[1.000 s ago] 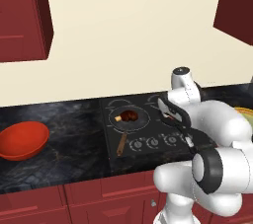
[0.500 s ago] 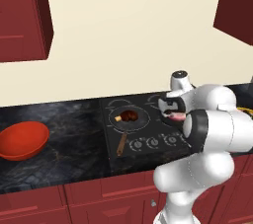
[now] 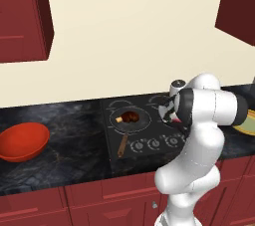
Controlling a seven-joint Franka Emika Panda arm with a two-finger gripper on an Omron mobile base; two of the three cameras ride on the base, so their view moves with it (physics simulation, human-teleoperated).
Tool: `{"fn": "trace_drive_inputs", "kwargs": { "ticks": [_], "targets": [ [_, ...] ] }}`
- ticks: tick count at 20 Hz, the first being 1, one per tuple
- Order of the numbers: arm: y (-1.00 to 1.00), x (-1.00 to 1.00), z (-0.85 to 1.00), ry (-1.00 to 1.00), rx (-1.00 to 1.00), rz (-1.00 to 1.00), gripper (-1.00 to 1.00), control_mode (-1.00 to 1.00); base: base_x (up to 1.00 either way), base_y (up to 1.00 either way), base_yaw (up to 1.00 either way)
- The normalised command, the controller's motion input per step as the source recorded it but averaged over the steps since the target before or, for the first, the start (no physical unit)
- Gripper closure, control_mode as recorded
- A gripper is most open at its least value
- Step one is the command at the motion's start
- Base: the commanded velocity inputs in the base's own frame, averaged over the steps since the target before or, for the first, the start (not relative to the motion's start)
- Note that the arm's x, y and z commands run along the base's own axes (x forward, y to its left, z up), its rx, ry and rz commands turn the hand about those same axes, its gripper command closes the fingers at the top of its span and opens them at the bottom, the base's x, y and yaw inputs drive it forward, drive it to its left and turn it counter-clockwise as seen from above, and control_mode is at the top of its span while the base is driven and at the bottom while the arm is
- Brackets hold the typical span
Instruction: Place one of the steaks on the plate and the other in the bowl. Then place the bowl in the fridge.
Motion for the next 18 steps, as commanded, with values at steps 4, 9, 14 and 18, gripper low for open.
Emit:
{"fn": "trace_drive_inputs", "kwargs": {
  "ticks": [4,9,14,18],
  "targets": [
    [-0.17,0.54,-0.36,0.00,0.00,0.06,-1.00,-1.00,0.00,0.00,0.00],
    [-0.02,0.33,-0.57,0.03,0.00,0.03,-1.00,-1.00,0.00,0.00,0.00],
    [0.00,0.00,-0.88,0.18,-0.01,0.00,1.00,-1.00,0.00,0.00,0.00],
    [0.00,0.11,-0.67,0.20,0.00,0.00,1.00,-1.00,0.00,0.00,0.00]
  ]
}}
